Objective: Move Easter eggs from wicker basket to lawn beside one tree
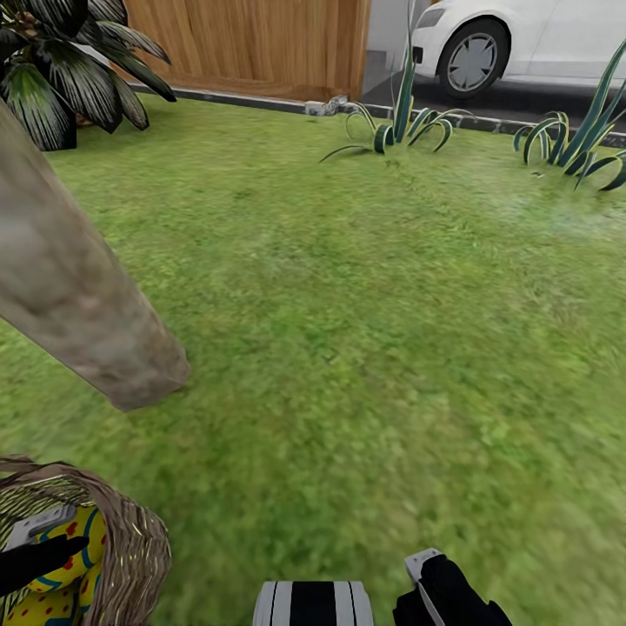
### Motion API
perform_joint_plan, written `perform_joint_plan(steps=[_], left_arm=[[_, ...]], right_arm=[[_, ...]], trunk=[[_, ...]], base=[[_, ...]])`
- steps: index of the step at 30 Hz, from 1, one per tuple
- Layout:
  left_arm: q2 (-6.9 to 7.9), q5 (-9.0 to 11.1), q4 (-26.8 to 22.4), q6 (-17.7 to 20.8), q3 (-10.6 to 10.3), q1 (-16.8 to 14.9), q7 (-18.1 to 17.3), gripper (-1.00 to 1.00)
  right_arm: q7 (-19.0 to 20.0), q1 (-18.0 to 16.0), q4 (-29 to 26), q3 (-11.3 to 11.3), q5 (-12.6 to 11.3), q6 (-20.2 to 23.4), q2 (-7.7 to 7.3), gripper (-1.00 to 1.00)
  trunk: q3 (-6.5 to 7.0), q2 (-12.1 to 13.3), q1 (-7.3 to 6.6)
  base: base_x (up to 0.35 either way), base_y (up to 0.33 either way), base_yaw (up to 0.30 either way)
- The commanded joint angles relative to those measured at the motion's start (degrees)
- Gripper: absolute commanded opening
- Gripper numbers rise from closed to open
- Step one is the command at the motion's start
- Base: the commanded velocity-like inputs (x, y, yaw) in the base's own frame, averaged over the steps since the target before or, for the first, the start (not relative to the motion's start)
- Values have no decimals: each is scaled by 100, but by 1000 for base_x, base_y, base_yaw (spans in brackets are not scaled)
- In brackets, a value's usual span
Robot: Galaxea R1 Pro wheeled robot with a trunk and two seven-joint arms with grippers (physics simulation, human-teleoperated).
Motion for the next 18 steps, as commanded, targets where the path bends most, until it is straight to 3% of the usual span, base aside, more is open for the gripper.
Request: perform_joint_plan(steps=[1, 15, 18], left_arm=[[-2, 12, -4, 31, 11, -3, -39, 100], [-3, 14, -5, 31, 24, -3, -33, 100], [-9, 19, -5, 31, 362, -3, -37, 100]], right_arm=[[43, -1, -3, 5, 61, 27, -1, 100], [43, 1, 11, 5, 61, 18, -1, 100], [43, 2, 19, 5, 61, 18, -1, 100]], trunk=[[-4, -2, -1], [-4, -2, -1], [-4, -2, -1]], base=[[0, 0, 0], [0, 0, 0], [0, 0, 0]])
